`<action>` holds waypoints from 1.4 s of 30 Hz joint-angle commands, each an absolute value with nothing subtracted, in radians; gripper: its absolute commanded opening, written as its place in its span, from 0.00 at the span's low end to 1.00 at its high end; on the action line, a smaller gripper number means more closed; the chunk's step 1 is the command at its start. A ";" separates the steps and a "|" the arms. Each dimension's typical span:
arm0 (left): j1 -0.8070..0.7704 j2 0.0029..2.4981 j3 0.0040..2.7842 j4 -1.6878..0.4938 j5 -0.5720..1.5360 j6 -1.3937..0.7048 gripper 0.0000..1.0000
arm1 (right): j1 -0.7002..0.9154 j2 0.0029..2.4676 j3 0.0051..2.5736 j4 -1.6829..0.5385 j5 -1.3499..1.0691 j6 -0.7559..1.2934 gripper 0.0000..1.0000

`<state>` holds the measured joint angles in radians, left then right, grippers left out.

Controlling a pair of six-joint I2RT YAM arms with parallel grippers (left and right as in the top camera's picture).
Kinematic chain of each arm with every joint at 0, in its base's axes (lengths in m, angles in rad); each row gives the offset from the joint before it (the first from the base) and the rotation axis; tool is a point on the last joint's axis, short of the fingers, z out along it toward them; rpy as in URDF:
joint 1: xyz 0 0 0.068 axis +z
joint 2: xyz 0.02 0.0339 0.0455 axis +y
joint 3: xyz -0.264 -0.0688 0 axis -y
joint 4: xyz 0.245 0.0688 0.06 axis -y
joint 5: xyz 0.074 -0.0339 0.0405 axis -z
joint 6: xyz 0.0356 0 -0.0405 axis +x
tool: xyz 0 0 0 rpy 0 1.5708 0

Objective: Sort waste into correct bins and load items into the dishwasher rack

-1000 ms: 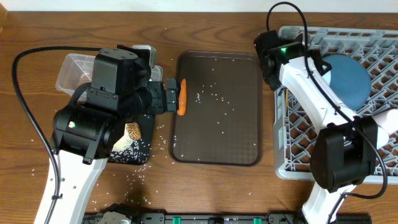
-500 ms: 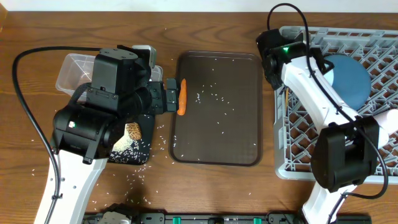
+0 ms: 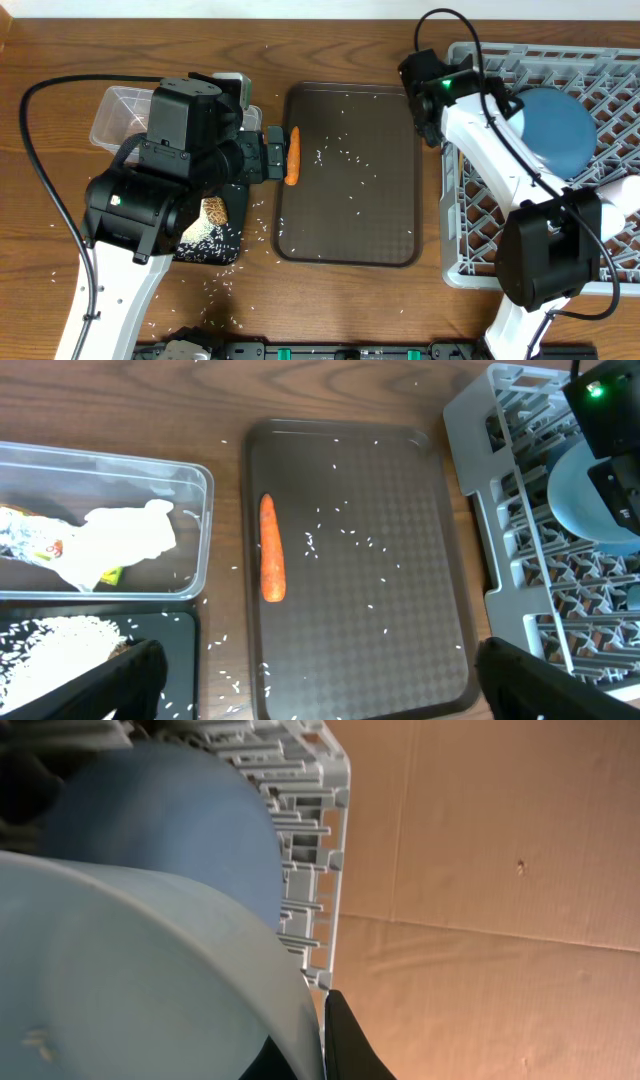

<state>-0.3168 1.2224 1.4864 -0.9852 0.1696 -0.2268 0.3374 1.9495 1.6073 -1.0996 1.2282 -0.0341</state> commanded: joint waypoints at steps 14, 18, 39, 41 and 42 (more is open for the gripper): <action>-0.313 1.224 1.500 -0.987 0.165 -0.210 0.98 | 0.373 2.028 1.622 -1.116 1.253 -0.031 0.01; -0.313 1.224 1.500 -0.987 0.165 -0.210 0.98 | 0.404 2.093 1.622 -1.147 1.287 -0.031 0.01; -0.313 1.224 1.500 -0.987 0.165 -0.210 0.98 | 0.576 2.063 1.630 -1.151 1.111 0.014 0.80; -0.313 1.224 1.500 -0.987 0.165 -0.210 0.98 | 0.577 2.038 1.636 -1.132 1.053 0.014 0.82; -0.313 1.224 1.500 -0.987 0.165 -0.210 0.98 | 0.577 2.025 1.636 -1.122 1.029 0.014 0.83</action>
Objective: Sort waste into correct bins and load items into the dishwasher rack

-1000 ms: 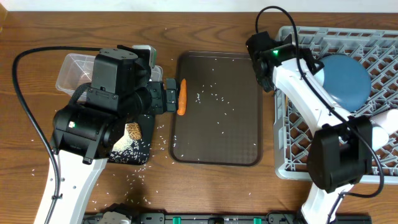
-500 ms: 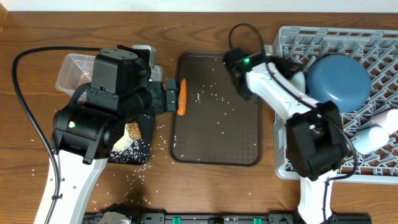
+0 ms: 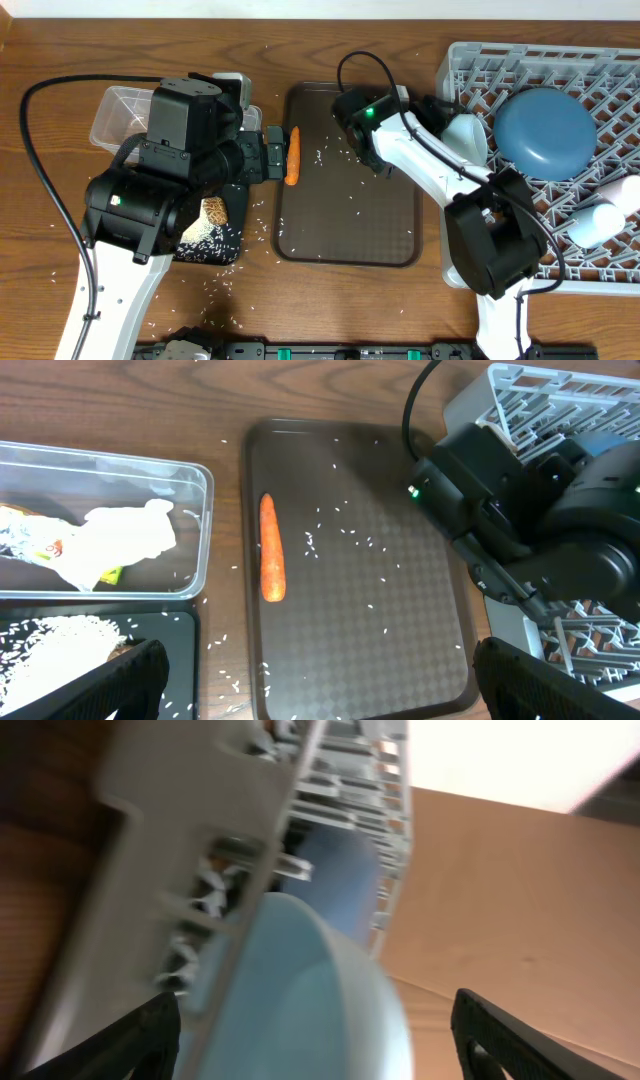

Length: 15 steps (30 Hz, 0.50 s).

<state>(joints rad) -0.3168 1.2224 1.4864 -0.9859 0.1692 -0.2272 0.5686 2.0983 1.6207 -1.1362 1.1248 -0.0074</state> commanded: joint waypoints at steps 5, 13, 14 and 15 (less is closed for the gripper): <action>-0.313 1.224 1.500 -0.987 0.165 -0.210 0.98 | 0.576 1.966 1.636 -1.095 0.908 0.014 0.86; -0.313 1.224 1.500 -0.987 0.165 -0.210 0.98 | 0.596 1.880 1.637 -1.026 0.411 0.059 0.94; -0.313 1.224 1.500 -0.987 0.165 -0.210 0.98 | 0.596 1.876 1.637 -1.006 0.321 0.060 0.91; -0.313 1.224 1.500 -0.987 0.165 -0.210 0.98 | 0.596 1.876 1.637 -0.989 0.252 0.064 0.91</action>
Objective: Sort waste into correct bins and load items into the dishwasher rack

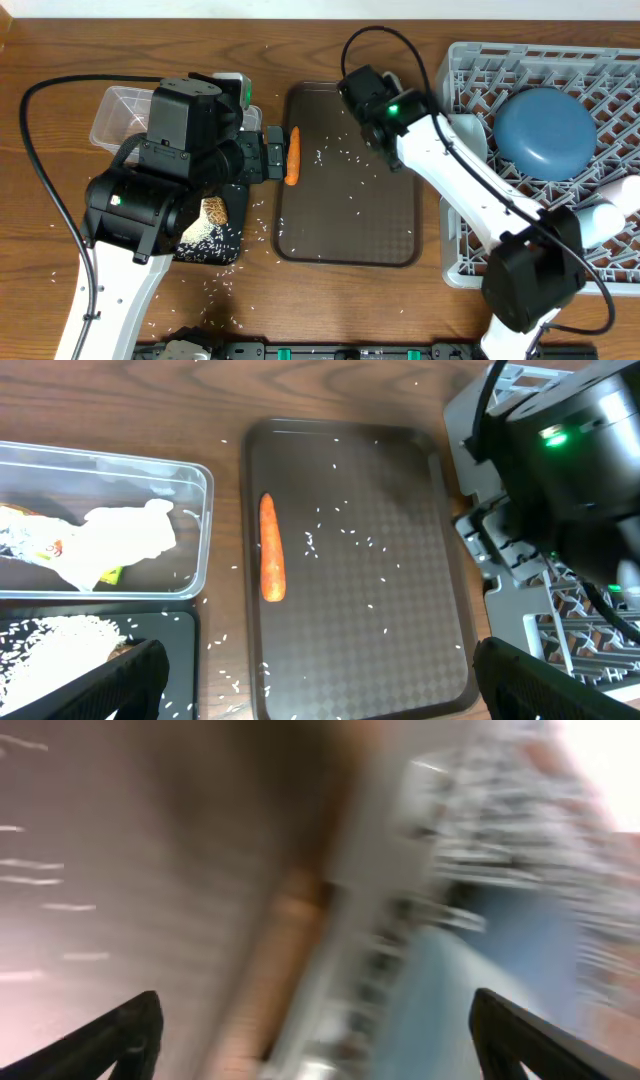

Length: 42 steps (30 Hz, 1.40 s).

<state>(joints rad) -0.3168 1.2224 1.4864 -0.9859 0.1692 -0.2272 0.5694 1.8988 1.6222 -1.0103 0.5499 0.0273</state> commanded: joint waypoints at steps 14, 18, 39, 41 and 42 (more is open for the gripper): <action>-0.312 1.221 1.500 -0.994 0.164 -0.210 0.98 | 0.642 2.003 1.634 -0.698 -0.147 0.442 0.61; -0.313 1.224 1.500 -1.023 0.164 -0.156 0.98 | 0.644 2.032 1.634 -0.704 -0.083 0.499 0.76; -0.416 1.655 1.488 -1.027 0.071 -0.084 0.90 | 0.188 1.382 1.701 -0.900 -0.056 0.358 0.91; -0.416 1.716 1.488 -0.996 0.092 -0.087 0.83 | 0.144 1.308 1.701 -0.929 -0.056 0.357 0.92; -0.416 1.748 1.488 -0.973 0.123 -0.086 0.79 | 0.124 1.274 1.701 -0.944 -0.055 0.353 0.92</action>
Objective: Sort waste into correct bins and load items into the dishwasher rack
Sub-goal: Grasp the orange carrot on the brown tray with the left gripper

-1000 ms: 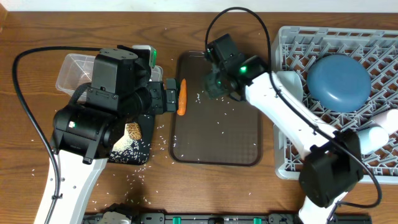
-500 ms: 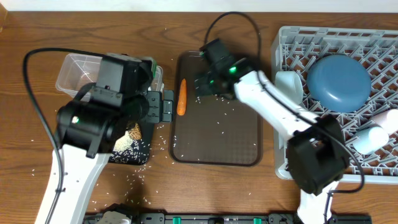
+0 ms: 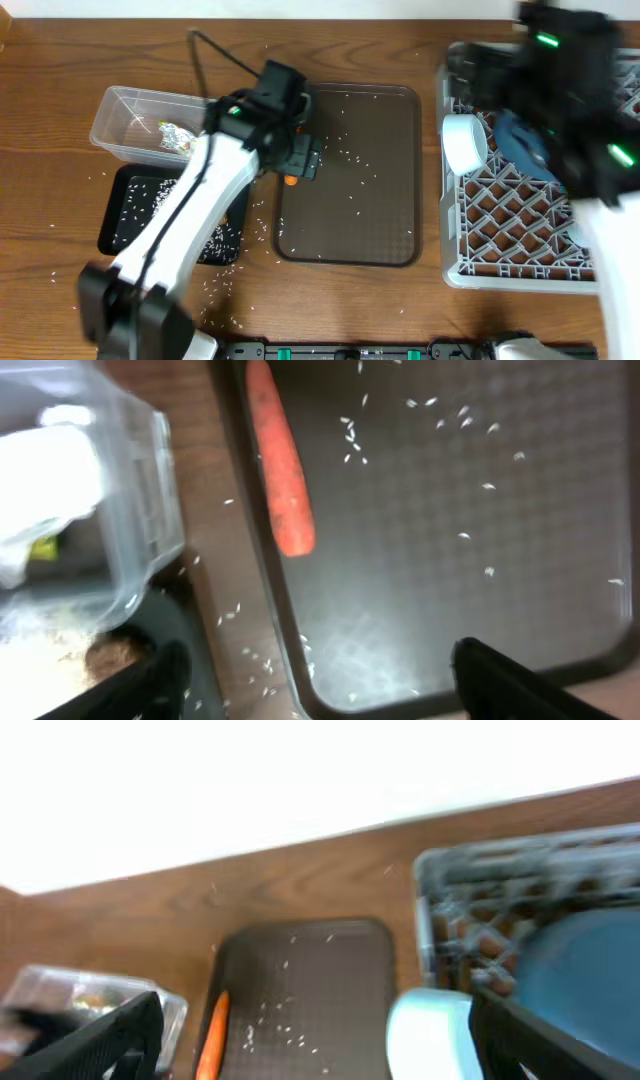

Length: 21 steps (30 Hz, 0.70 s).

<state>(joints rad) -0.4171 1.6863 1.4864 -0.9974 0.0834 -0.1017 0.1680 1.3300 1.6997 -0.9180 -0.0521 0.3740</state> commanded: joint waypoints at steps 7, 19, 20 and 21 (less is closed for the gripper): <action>-0.417 1.918 1.488 -0.859 0.148 -0.086 0.72 | 0.076 1.167 1.701 -1.033 -0.013 0.324 0.98; -0.416 2.085 1.488 -0.780 0.078 -0.086 0.65 | 0.076 1.192 1.700 -1.111 -0.012 0.324 0.99; -0.417 2.089 1.488 -0.781 0.078 -0.086 0.62 | 0.076 1.191 1.700 -1.111 -0.011 0.324 0.99; -0.417 2.092 1.488 -0.780 0.078 -0.086 0.59 | 0.076 1.191 1.700 -1.111 -0.011 0.324 0.99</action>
<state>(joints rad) -0.4122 2.0460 1.4864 -0.7830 0.0704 -0.0956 0.0898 1.1912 1.7004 -1.1076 -0.0254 0.3431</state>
